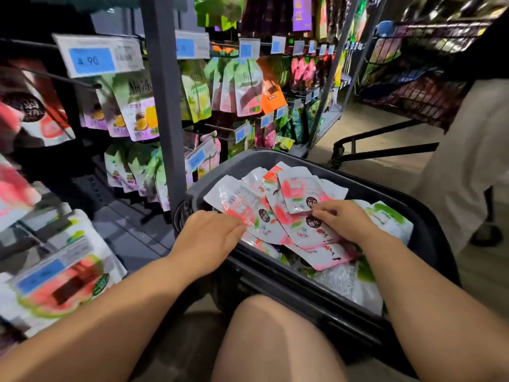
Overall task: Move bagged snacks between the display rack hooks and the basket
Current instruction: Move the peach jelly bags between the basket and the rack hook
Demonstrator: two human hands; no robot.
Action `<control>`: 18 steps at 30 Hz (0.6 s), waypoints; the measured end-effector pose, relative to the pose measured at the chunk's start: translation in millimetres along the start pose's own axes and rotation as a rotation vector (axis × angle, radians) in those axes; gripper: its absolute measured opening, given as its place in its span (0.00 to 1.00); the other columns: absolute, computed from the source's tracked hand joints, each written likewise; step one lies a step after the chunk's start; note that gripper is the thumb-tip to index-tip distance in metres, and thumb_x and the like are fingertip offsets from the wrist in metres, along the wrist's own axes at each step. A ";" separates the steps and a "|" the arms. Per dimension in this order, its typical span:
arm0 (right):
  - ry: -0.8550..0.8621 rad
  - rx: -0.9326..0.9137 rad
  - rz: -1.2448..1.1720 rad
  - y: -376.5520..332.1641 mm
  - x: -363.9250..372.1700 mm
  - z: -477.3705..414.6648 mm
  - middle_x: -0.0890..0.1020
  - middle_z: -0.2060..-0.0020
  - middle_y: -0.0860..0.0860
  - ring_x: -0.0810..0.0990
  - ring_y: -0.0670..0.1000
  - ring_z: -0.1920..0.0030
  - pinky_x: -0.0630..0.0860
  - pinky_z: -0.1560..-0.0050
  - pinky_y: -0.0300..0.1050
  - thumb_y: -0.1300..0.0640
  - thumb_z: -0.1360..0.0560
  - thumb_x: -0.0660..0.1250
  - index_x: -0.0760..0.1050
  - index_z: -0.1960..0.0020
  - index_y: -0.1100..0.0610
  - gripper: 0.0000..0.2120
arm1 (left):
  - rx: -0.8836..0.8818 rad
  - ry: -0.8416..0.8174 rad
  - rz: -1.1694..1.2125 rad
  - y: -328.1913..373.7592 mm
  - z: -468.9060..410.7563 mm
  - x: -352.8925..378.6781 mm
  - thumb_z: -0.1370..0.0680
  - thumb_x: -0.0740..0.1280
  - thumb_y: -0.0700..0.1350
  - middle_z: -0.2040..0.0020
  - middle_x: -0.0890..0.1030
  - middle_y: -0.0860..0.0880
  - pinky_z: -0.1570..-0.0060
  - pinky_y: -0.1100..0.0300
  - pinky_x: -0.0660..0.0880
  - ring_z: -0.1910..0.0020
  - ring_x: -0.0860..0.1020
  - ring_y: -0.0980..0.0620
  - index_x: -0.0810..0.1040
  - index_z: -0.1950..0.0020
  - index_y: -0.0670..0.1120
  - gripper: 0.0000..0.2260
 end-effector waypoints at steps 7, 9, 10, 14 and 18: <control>0.265 -0.068 -0.142 -16.6 -6.4 5.8 0.79 0.62 0.43 0.77 0.50 0.55 0.67 0.53 0.41 0.56 0.19 0.64 0.82 0.46 0.54 0.08 | -0.054 -0.030 0.013 4.2 -0.9 -0.6 0.26 0.38 0.63 0.56 0.82 0.54 0.55 0.57 0.58 0.54 0.76 0.50 0.81 0.47 0.55 0.33; 0.354 -0.137 -0.177 -29.5 -10.9 10.8 0.77 0.65 0.39 0.75 0.48 0.62 0.69 0.58 0.41 0.57 0.20 0.65 0.82 0.48 0.55 0.07 | -0.064 -0.039 0.036 5.5 -0.3 -2.2 0.26 0.39 0.64 0.54 0.82 0.56 0.52 0.58 0.61 0.52 0.76 0.52 0.81 0.45 0.56 0.33; 0.390 -0.174 -0.198 -37.0 -13.2 13.5 0.77 0.66 0.38 0.75 0.46 0.63 0.70 0.60 0.40 0.58 0.20 0.65 0.82 0.48 0.56 0.07 | -0.072 -0.041 0.055 6.7 0.2 -3.0 0.25 0.40 0.64 0.52 0.82 0.56 0.50 0.58 0.61 0.51 0.77 0.52 0.80 0.43 0.56 0.31; 0.482 -0.287 -0.369 -70.8 -26.0 26.2 0.78 0.64 0.41 0.76 0.46 0.62 0.73 0.57 0.36 0.62 0.20 0.65 0.81 0.51 0.55 0.06 | -0.159 -0.041 0.174 10.3 2.7 -7.4 0.19 0.58 0.58 0.54 0.77 0.61 0.45 0.61 0.61 0.48 0.75 0.55 0.76 0.37 0.56 0.15; 0.532 -0.394 -0.406 -98.3 -43.4 32.5 0.78 0.62 0.39 0.73 0.40 0.63 0.70 0.58 0.29 0.64 0.20 0.65 0.77 0.52 0.50 0.09 | -0.241 -0.069 0.285 14.4 4.7 -12.7 0.22 0.65 0.59 0.54 0.69 0.66 0.39 0.59 0.61 0.45 0.70 0.54 0.69 0.32 0.57 0.20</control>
Point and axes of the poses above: each hand's wrist, its own z-axis away from the middle knuckle, its own x-axis out of the palm, y = z × x, the point moved 1 cm from there along -z, towards the middle knuckle
